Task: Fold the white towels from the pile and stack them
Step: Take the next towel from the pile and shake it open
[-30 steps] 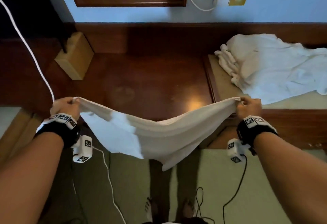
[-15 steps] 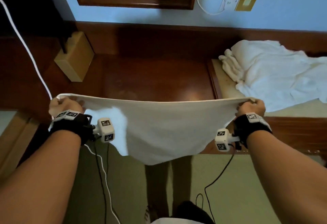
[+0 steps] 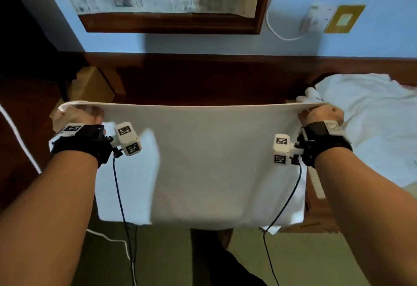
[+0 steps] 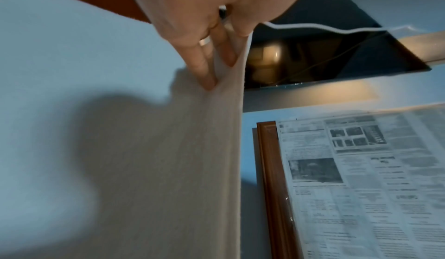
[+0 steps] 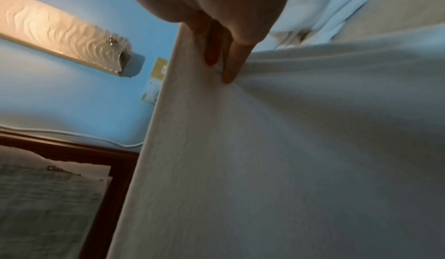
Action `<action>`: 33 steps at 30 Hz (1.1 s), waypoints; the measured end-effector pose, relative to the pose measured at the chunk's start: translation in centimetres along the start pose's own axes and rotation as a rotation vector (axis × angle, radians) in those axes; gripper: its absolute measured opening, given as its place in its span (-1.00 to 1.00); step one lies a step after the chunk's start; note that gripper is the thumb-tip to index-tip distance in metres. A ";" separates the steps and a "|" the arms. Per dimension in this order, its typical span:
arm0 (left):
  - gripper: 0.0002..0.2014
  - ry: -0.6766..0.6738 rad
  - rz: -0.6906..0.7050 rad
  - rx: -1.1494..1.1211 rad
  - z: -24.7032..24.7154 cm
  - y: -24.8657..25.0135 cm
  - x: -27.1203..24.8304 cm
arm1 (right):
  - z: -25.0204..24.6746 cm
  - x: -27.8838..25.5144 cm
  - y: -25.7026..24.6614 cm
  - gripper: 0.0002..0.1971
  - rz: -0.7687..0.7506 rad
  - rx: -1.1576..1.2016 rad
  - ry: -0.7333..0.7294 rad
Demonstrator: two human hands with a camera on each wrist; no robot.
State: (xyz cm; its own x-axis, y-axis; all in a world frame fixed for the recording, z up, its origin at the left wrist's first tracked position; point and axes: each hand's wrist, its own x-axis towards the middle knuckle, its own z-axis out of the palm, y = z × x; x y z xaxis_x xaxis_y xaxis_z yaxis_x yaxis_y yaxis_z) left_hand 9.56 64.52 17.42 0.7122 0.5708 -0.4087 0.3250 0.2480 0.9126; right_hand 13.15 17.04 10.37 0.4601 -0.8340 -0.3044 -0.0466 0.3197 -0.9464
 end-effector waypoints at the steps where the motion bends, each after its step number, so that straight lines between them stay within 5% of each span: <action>1: -0.55 -0.013 -0.048 -0.037 1.6 1.0 0.5 | 1.9 1.1 -0.3 -0.66 0.016 0.056 0.013; 4: -0.55 0.061 0.006 -0.196 5.0 1.6 5.6 | 6.9 3.4 -0.6 -0.64 0.015 0.102 0.015; 8: -0.64 0.020 0.010 -0.248 7.0 -3.0 14.6 | 9.2 5.9 4.7 -0.77 -0.033 -0.194 -0.150; 11: -0.62 -0.022 0.045 0.362 7.0 -9.9 16.7 | 6.4 5.2 11.6 -0.50 -0.131 -0.704 -0.333; 15: -0.25 -0.402 0.031 1.300 4.2 -20.6 14.5 | -0.6 1.0 19.2 -0.28 -0.264 -1.433 -0.773; 18: -0.17 -0.496 -0.001 1.655 2.3 -24.5 12.8 | -4.4 -0.6 21.8 -0.24 -0.201 -1.766 -0.822; 24: -0.10 -0.487 0.039 1.710 4.4 -23.0 17.4 | -2.0 1.5 21.9 -0.19 -0.234 -1.803 -0.888; 28: -0.16 -0.497 0.166 1.493 6.7 -21.0 20.6 | 2.5 4.0 22.0 -0.17 -0.243 -1.756 -0.857; 31: -0.17 -0.489 0.227 1.351 6.1 -20.1 19.6 | 3.8 4.6 21.0 -0.13 -0.198 -1.664 -0.796; 33: -0.15 -0.520 0.198 1.463 4.4 -20.9 17.4 | 2.5 3.5 20.4 -0.14 -0.207 -1.684 -0.788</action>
State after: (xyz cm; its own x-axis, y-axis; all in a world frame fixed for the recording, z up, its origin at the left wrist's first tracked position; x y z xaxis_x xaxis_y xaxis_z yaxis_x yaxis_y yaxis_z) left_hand 17.86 65.83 -8.84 0.8432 0.1015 -0.5279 0.2829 -0.9188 0.2752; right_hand 15.99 21.78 -9.70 0.8003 -0.2671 -0.5368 -0.4315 -0.8782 -0.2064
